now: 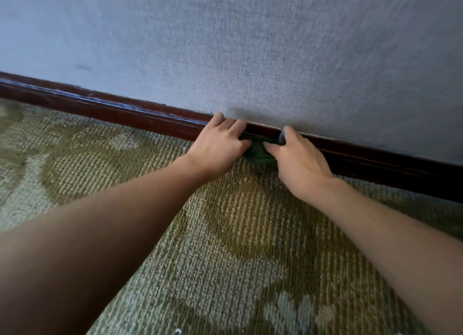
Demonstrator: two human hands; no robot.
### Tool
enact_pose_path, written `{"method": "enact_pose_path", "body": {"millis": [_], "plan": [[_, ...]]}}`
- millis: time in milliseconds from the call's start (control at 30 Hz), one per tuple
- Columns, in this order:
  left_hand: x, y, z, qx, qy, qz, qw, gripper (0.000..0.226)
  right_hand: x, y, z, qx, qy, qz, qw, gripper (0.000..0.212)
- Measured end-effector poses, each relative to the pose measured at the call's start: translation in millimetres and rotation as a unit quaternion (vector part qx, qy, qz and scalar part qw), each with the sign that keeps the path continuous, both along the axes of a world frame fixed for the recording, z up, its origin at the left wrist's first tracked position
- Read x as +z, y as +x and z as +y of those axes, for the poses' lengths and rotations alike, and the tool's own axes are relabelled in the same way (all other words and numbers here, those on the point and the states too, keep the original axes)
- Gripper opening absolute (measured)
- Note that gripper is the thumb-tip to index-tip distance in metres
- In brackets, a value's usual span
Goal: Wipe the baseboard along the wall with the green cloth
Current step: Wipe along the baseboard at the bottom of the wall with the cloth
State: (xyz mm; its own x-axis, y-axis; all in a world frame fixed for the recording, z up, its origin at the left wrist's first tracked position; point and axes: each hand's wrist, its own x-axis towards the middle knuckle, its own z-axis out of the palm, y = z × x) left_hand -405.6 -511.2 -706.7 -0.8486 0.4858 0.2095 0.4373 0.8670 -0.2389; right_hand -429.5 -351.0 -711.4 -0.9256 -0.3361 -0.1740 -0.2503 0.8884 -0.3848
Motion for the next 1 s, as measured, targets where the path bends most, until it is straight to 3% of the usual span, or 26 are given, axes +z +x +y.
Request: {"method": "enact_pose_path", "body": {"millis": [267,700,800,1000], "plan": [[-11,17,3,-0.015,-0.024,-0.027,0.999,0.018,-10,29,11,0.111,0.106,0.063,0.986,0.040],[-13,25,0,-0.011,-0.040,-0.053,0.998,0.024,-20,37,9,0.096,0.059,0.026,0.993,0.037],[-13,26,-2,-0.010,-0.046,-0.053,0.998,0.024,-20,37,7,0.050,0.024,-0.013,0.998,0.033],[-13,26,-2,-0.015,-0.049,-0.051,0.997,0.024,-21,37,7,0.073,0.045,0.005,0.996,0.037]]}}
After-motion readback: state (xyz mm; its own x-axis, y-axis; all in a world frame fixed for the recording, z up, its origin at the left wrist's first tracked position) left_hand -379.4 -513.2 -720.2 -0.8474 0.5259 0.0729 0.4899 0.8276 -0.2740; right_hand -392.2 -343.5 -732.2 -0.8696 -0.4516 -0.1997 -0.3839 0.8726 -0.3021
